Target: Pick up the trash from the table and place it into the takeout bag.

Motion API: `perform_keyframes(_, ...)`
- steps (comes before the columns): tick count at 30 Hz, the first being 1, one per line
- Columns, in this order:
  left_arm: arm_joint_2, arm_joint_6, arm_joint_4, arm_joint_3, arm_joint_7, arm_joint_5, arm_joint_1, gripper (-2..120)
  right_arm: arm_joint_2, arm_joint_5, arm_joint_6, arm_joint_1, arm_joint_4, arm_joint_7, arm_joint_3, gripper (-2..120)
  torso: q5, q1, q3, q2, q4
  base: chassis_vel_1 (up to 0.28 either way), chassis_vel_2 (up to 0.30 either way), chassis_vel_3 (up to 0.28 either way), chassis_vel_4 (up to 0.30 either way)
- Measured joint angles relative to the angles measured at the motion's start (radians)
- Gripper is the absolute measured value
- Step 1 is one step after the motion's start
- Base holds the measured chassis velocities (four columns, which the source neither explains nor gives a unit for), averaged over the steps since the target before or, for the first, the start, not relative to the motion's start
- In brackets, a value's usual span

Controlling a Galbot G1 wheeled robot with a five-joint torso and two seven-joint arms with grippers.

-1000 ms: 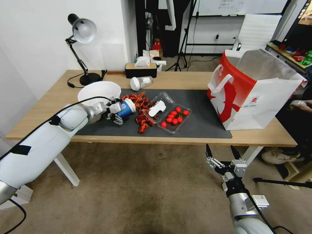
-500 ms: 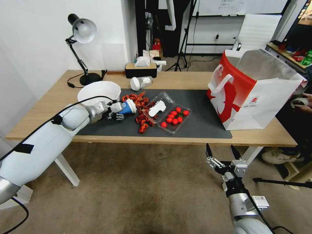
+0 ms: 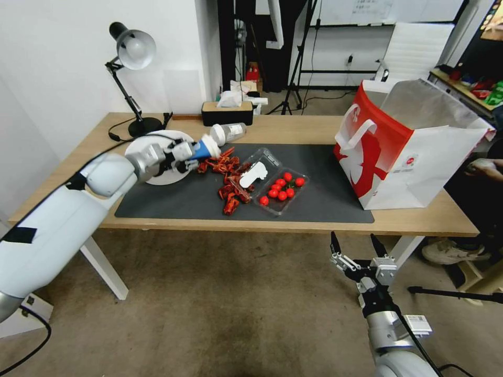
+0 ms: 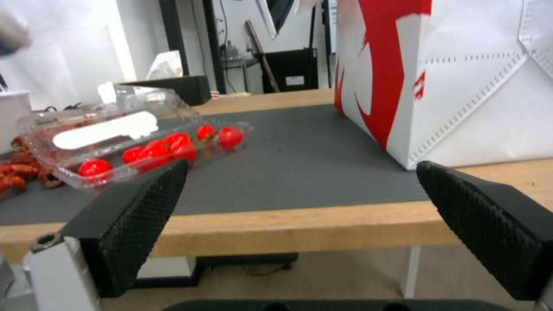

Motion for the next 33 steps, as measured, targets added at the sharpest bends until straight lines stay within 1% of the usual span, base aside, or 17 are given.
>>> perform_keyframes(5, -0.003, 0.030, -0.013, 0.016, -0.030, -0.069, -0.031, 37, -0.001, 0.000, -0.003, -0.001, 0.005, 0.000, 0.001, 100, 0.0000, 0.000, 0.000, 0.000, 0.0000, 0.000, 0.000, 0.000, 0.000)
perform_keyframes(8, -0.077, 0.096, -0.003, 0.103, -0.118, -0.271, -0.178, 36, -0.004, 0.000, -0.007, -0.004, 0.016, 0.002, 0.008, 100, 0.0004, 0.000, 0.000, 0.000, -0.0001, 0.000, 0.000, 0.000, 0.000)
perform_keyframes(9, -0.077, 0.096, -0.003, 0.103, -0.118, -0.271, -0.178, 36, -0.004, 0.000, -0.007, -0.004, 0.016, 0.002, 0.008, 100, 0.0004, 0.000, 0.000, 0.000, -0.0001, 0.000, 0.000, 0.000, 0.000)
perform_keyframes(10, -0.154, 0.115, 0.022, 0.162, -0.181, -0.383, -0.276, 36, 0.000, -0.001, -0.008, -0.009, 0.021, 0.003, 0.010, 100, 0.0002, 0.000, 0.000, 0.000, -0.0003, 0.000, 0.000, 0.000, 0.000)
perform_keyframes(11, -0.154, 0.115, 0.022, 0.162, -0.181, -0.383, -0.276, 36, 0.000, -0.001, -0.008, -0.009, 0.021, 0.003, 0.010, 100, 0.0002, 0.000, 0.000, 0.000, -0.0003, 0.000, 0.000, 0.000, 0.000)
perform_keyframes(13, -0.320, 0.146, 0.100, 0.263, -0.236, -0.508, -0.432, 35, 0.013, -0.004, -0.008, -0.022, 0.026, 0.003, 0.021, 100, 0.0008, 0.000, 0.000, 0.000, -0.0011, 0.000, 0.000, 0.000, 0.000)
perform_keyframes(14, -0.362, 0.150, 0.130, 0.293, -0.247, -0.549, -0.469, 35, 0.016, -0.007, -0.008, -0.025, 0.026, 0.003, 0.024, 100, 0.0008, 0.000, 0.000, 0.000, -0.0005, 0.000, 0.000, 0.000, 0.000)
perform_keyframes(15, -0.362, 0.150, 0.130, 0.293, -0.247, -0.549, -0.469, 35, 0.016, -0.007, -0.008, -0.025, 0.026, 0.003, 0.024, 100, 0.0008, 0.000, 0.000, 0.000, -0.0005, 0.000, 0.000, 0.000, 0.000)
perform_keyframes(16, -0.396, 0.151, 0.159, 0.318, -0.256, -0.584, -0.496, 35, 0.020, -0.010, -0.008, -0.028, 0.027, 0.002, 0.027, 100, 0.0007, 0.000, 0.000, 0.000, -0.0004, 0.000, 0.000, 0.000, 0.000)
perform_keyframes(17, -0.456, 0.149, 0.224, 0.363, -0.265, -0.647, -0.538, 35, 0.027, -0.014, -0.008, -0.032, 0.028, 0.002, 0.030, 100, 0.0005, 0.000, 0.000, 0.000, -0.0003, 0.000, 0.000, 0.000, 0.000)
perform_keyframes(18, -0.456, 0.149, 0.224, 0.363, -0.265, -0.647, -0.538, 35, 0.027, -0.014, -0.008, -0.032, 0.028, 0.002, 0.030, 100, 0.0005, 0.000, 0.000, 0.000, -0.0003, 0.000, 0.000, 0.000, 0.000)
perform_keyframes(21, -0.629, 0.103, 0.404, 0.433, -0.276, -0.777, -0.612, 34, 0.041, -0.023, -0.004, -0.038, 0.031, 0.001, 0.036, 100, 0.0006, 0.000, 0.000, 0.000, -0.0007, 0.000, 0.000, 0.000, 0.000)
perform_keyframes(22, -0.629, 0.103, 0.404, 0.433, -0.276, -0.777, -0.612, 34, 0.041, -0.023, -0.004, -0.038, 0.031, 0.001, 0.036, 100, 0.0006, 0.000, 0.000, 0.000, -0.0007, 0.000, 0.000, 0.000, 0.000)
perform_keyframes(24, -0.703, 0.074, 0.478, 0.444, -0.251, -0.839, -0.637, 34, 0.043, -0.025, 0.001, -0.037, 0.031, 0.000, 0.036, 100, 0.0004, 0.000, 0.000, 0.000, -0.0010, 0.000, 0.000, 0.000, 0.000)
perform_keyframes(25, -0.703, 0.074, 0.478, 0.444, -0.251, -0.839, -0.637, 34, 0.043, -0.025, 0.001, -0.037, 0.031, 0.000, 0.036, 100, 0.0004, 0.000, 0.000, 0.000, -0.0010, 0.000, 0.000, 0.000, 0.000)
perform_keyframes(27, -0.753, 0.065, 0.541, 0.458, -0.216, -0.855, -0.661, 34, 0.045, -0.028, 0.006, -0.041, 0.032, 0.000, 0.038, 100, 0.0003, 0.000, 0.000, 0.000, 0.0001, 0.000, 0.000, 0.000, 0.000)
perform_keyframes(33, -0.822, 0.061, 0.596, 0.465, -0.189, -0.888, -0.673, 34, 0.051, -0.030, 0.020, -0.059, 0.035, -0.005, 0.052, 100, 0.0001, 0.000, 0.000, 0.000, -0.0002, 0.000, 0.000, 0.000, 0.000)
